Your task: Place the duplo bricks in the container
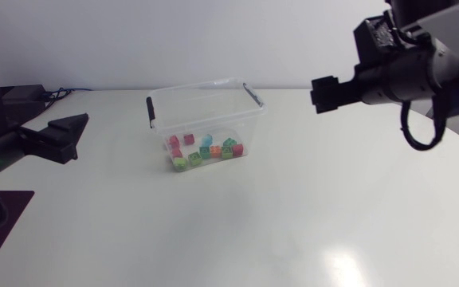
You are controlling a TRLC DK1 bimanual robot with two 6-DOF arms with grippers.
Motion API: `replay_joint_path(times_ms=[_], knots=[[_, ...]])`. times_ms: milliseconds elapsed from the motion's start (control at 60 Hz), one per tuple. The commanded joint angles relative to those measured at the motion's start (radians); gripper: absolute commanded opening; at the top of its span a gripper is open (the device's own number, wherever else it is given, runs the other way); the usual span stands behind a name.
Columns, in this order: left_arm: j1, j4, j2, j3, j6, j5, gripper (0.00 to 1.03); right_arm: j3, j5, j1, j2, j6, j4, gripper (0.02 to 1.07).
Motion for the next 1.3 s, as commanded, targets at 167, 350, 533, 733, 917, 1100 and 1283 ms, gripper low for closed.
replay_joint_path(times_ms=[167,350,533,733,917,1100,1283], knots=[[-0.056,0.073,-0.065,-0.112,-0.002,-0.094,0.99,-0.223,0.03,-0.085,-0.232,-0.048,0.051,1.03],[-0.04,0.111,-0.116,-0.164,0.011,-0.097,0.99,-0.332,0.053,-0.114,-0.355,-0.053,0.068,1.03],[-0.03,0.15,-0.17,-0.222,0.03,-0.097,0.99,-0.427,0.062,-0.157,-0.47,-0.099,0.106,1.03],[-0.006,0.208,-0.233,-0.29,0.033,-0.099,0.99,-0.522,0.062,-0.2,-0.591,-0.151,0.145,1.03],[0.01,0.255,-0.311,-0.354,0.041,-0.099,0.99,-0.596,0.062,-0.222,-0.684,-0.178,0.177,1.03],[0.015,0.254,-0.373,-0.396,0.035,-0.1,0.99,-0.666,0.038,-0.248,-0.763,-0.188,0.212,1.03],[0.018,0.21,-0.444,-0.434,-0.023,-0.1,0.99,-0.765,-0.031,-0.277,-0.858,-0.15,0.275,1.03]])
